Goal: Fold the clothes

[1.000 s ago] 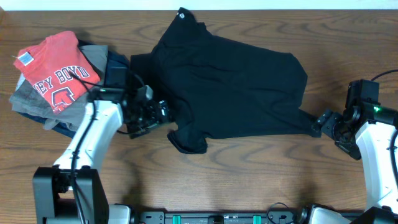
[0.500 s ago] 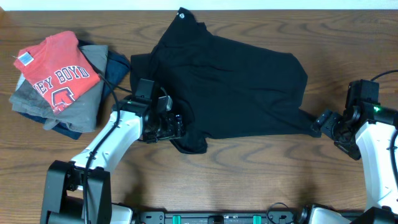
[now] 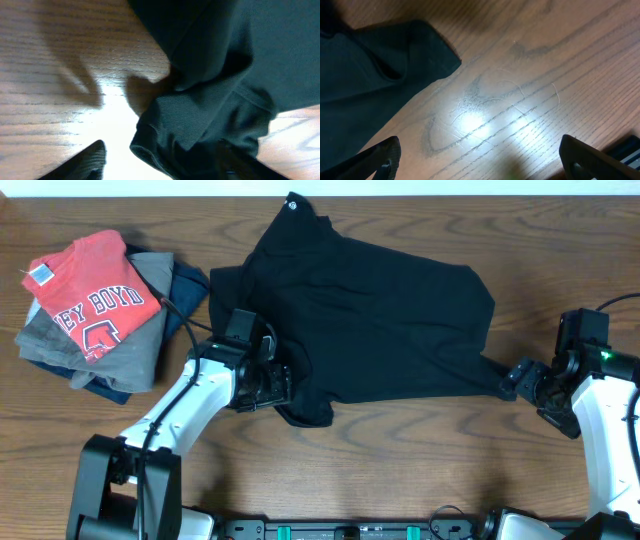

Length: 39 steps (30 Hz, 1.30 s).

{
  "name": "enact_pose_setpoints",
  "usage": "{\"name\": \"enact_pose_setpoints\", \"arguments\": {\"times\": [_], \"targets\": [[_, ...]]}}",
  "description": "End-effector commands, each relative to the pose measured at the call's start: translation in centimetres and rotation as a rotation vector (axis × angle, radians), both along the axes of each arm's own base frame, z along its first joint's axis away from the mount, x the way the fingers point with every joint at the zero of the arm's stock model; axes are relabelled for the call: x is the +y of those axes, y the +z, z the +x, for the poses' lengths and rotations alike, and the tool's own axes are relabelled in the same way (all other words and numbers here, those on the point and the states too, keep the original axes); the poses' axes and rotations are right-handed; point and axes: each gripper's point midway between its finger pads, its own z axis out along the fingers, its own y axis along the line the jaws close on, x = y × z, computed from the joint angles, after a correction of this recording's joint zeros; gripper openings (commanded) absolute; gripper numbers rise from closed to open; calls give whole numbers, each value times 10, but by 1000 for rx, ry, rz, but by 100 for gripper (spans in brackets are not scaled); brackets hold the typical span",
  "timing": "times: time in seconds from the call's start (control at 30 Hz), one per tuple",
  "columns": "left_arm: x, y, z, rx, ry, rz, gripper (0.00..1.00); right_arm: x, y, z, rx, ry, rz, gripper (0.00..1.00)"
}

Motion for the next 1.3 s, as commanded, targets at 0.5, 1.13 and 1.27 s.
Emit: {"name": "enact_pose_setpoints", "arguments": {"times": [0.5,1.13,1.27], "targets": [[37,33,-115,457,183,149,6,-7,4,-2,0,5,-28,99],[50,26,-39,61,172,246,98,-7,4,-1,-4,5,-28,99],[51,4,-44,149,145,283,100,-7,4,-1,-4,5,-28,99]]}}
